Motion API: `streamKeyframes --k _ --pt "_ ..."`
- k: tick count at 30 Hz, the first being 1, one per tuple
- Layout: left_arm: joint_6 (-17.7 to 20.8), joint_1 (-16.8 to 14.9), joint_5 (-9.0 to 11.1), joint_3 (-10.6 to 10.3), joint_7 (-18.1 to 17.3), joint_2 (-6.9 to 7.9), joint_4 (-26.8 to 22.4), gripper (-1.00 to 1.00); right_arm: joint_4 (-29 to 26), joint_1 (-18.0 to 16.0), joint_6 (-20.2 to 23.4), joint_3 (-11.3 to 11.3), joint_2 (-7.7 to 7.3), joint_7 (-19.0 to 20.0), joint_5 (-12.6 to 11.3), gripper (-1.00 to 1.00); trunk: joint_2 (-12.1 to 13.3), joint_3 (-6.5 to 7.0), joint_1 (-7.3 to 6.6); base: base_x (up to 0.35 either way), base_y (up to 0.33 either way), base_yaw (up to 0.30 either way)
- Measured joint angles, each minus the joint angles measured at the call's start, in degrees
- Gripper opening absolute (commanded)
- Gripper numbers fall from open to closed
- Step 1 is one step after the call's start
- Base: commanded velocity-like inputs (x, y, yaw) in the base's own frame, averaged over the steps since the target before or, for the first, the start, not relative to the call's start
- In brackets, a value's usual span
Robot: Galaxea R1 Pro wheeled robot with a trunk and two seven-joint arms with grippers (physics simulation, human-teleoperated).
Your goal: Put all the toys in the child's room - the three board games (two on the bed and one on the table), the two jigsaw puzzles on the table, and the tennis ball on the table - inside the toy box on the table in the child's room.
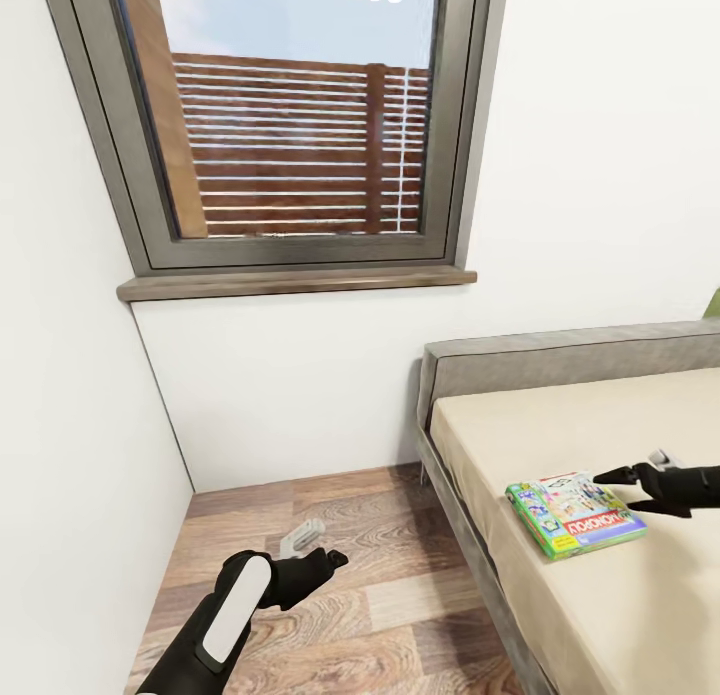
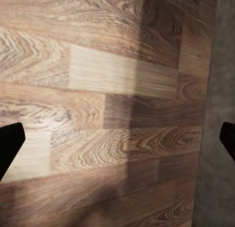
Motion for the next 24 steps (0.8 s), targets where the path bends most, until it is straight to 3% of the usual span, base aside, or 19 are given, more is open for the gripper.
streamKeyframes --k 4,19,24 --pt "0.0 0.0 0.0 0.1 0.0 0.0 0.0 1.0 -0.1 0.0 -0.2 1.2 0.04 0.9 0.3 1.0 0.0 0.0 0.0 0.0 0.0 0.0" --pt "0.0 0.0 0.0 0.1 0.0 0.0 0.0 1.0 -0.1 0.1 -0.4 2.1 0.9 1.6 0.4 1.0 0.0 0.0 0.0 0.0 0.0 0.0" --pt "0.0 0.0 0.0 0.0 0.0 0.0 0.0 1.0 -1.4 1.0 -2.4 2.2 1.53 6.1 1.2 1.0 0.0 0.0 0.0 0.0 0.0 0.0"
